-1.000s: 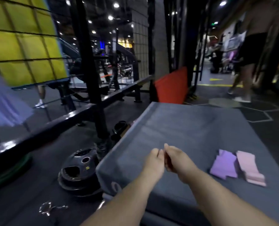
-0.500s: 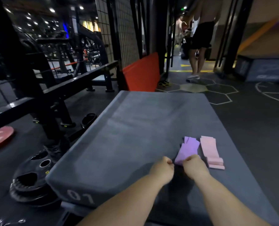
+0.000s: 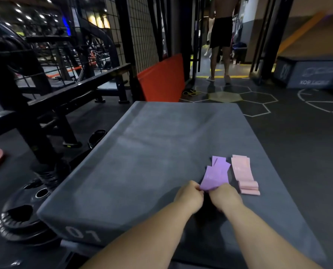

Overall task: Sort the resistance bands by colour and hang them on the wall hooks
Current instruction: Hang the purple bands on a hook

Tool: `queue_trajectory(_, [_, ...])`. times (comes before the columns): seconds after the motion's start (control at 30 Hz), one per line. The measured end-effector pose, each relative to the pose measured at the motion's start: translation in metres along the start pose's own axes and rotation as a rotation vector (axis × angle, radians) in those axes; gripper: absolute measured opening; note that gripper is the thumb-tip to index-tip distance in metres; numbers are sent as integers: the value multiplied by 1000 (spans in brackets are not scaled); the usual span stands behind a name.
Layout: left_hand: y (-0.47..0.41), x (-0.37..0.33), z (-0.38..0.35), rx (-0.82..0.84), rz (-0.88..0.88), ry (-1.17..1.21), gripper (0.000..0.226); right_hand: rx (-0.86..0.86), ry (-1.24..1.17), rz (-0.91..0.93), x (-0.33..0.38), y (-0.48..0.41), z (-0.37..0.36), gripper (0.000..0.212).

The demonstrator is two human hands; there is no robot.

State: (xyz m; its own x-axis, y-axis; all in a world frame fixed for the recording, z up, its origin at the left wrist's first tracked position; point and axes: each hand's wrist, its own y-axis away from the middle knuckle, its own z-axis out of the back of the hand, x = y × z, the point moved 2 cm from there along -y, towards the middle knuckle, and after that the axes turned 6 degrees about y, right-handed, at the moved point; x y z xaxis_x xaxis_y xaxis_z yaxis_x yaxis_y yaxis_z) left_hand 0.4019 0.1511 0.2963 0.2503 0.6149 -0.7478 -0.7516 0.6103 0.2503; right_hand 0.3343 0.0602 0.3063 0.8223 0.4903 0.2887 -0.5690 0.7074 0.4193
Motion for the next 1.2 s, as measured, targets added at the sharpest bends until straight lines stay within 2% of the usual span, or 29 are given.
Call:
queue_trajectory(0.1, [2, 5, 2, -39, 19, 78, 21, -10, 19, 48, 5, -5, -2, 33])
queue_trajectory(0.23, [8, 13, 10, -105, 50, 149, 23, -62, -219, -10, 10, 3, -4, 24])
queue_trajectory(0.43, [21, 18, 33, -200, 52, 324, 19, -175, -336, 144, 23, 18, -7, 15])
queue_trajectory(0.63, [34, 25, 65, -270, 71, 488, 22, -243, -445, 235, 49, 40, -11, 21])
queue_trajectory(0.73, [40, 35, 82, -306, 43, 559, 32, -238, -461, 316, 63, 50, -16, 35])
queue_trajectory(0.8, [47, 40, 97, -332, 30, 583, 20, -208, -521, 382, 75, 59, -20, 39])
queue_trajectory(0.83, [53, 41, 106, -357, 20, 599, 11, -197, -550, 418, 80, 63, -22, 38])
queue_trajectory(1.03, [86, 60, 155, -459, 14, 624, 15, -147, -651, 619, 110, 99, -26, 18])
queue_trajectory(1.2, [120, 70, 198, -464, -28, 624, 14, -223, -545, 798, 148, 129, -25, 23])
